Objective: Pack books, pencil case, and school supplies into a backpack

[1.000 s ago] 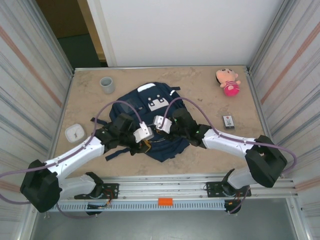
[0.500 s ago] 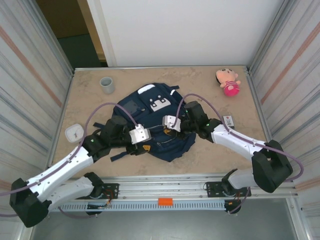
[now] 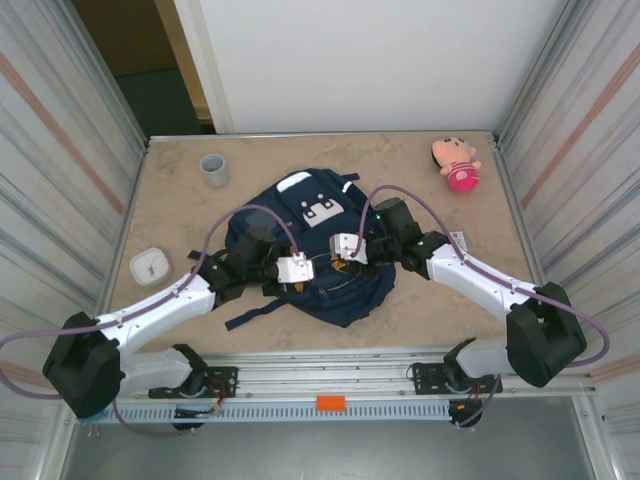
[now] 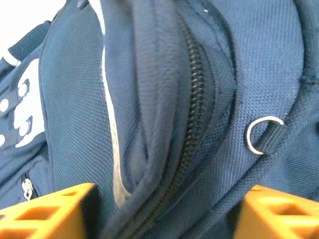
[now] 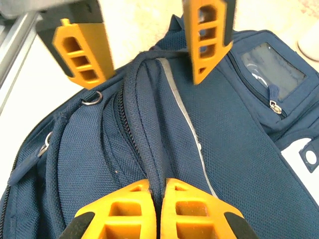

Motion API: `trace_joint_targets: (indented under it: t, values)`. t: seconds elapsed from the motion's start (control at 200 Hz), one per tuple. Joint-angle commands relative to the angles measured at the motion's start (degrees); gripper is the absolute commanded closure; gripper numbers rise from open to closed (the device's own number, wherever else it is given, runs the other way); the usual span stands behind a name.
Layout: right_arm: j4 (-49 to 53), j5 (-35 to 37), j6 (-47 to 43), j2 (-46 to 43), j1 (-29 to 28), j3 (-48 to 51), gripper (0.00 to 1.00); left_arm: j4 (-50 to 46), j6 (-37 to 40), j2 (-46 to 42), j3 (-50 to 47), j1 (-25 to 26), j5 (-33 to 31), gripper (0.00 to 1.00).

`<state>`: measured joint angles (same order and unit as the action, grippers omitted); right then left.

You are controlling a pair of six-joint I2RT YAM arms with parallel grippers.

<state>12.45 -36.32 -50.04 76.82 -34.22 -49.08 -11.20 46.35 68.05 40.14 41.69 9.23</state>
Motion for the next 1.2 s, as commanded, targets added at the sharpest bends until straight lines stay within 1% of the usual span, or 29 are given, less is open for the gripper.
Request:
trace_joint_targets:
  t: [0.0,0.09,0.145,0.205,0.271,0.301,0.356,0.486,0.546,0.626,0.692,0.747,0.777,0.872,0.952,1.012,1.112,1.198]
  values:
    - [0.1,-6.1,0.0,-2.2,0.9,-2.5,1.0,2.8,2.0,1.5,1.9,0.0,2.7,0.47]
    - [0.0,-6.4,2.1,-2.5,1.9,-2.2,1.0,2.3,1.6,1.8,2.2,0.1,5.0,0.67]
    - [-0.2,-5.9,4.3,-2.9,2.6,-1.9,1.0,2.0,0.1,1.6,2.4,0.1,6.3,0.81]
    - [-1.4,-4.3,8.8,-4.2,2.9,-1.0,0.9,2.3,-2.2,1.4,2.2,0.1,8.1,0.93]
    - [-2.4,-1.7,16.4,-6.5,3.1,-0.1,0.78,3.7,-5.5,1.3,1.4,0.7,8.8,0.98]
    - [-2.3,-0.2,20.9,-7.6,3.1,0.1,0.74,4.5,-6.8,1.3,0.9,1.2,8.7,0.98]
    - [-1.0,2.7,29.5,-9.8,3.1,-0.1,0.7,6.0,-9.4,1.5,0.0,2.4,7.7,0.98]
    - [7.8,7.8,49.6,-15.4,3.0,-1.1,0.65,7.2,-15.6,3.0,-0.6,3.7,8.2,0.99]
    - [12.1,10.1,57.2,-18.4,2.3,-1.0,0.65,6.9,-17.6,3.4,-0.3,3.8,8.5,1.0]
    - [16.7,18.0,70.8,-23.2,0.2,0.4,0.64,5.6,-19.1,3.5,0.3,3.8,8.6,1.0]
    - [19.3,19.2,78.2,-26.3,-1.1,1.8,0.64,3.5,-19.6,3.5,1.4,3.8,8.6,1.0]
    - [20.1,20.9,84.3,-29.1,-3.5,3.2,0.65,2.0,-20.1,3.5,2.4,3.8,8.6,1.0]
    - [20.1,23.2,87.5,-30.8,-5.4,4.1,0.65,1.1,-20.5,3.5,2.8,3.8,8.5,1.0]
    - [21.4,34.5,97.7,-35.1,-13.4,5.5,0.65,0.1,-21.9,3.6,3.6,3.8,8.8,1.0]
    - [23.2,42.4,104.7,-35.7,-19.5,5.2,0.66,-0.2,-23.8,4.0,4.3,3.7,9.3,1.0]
    - [23.9,46.1,108.3,-34.2,-22.9,4.5,0.67,-0.7,-26.0,4.3,5.1,3.7,10.2,1.0]
    - [24.2,49.1,111.7,-29.4,-26.6,2.9,0.67,-0.9,-28.9,4.7,5.8,3.7,12.4,1.0]
    - [23.1,49.5,112.7,-24.3,-28.0,1.2,0.68,-0.7,-30.3,4.6,5.8,3.7,12.9,1.0]
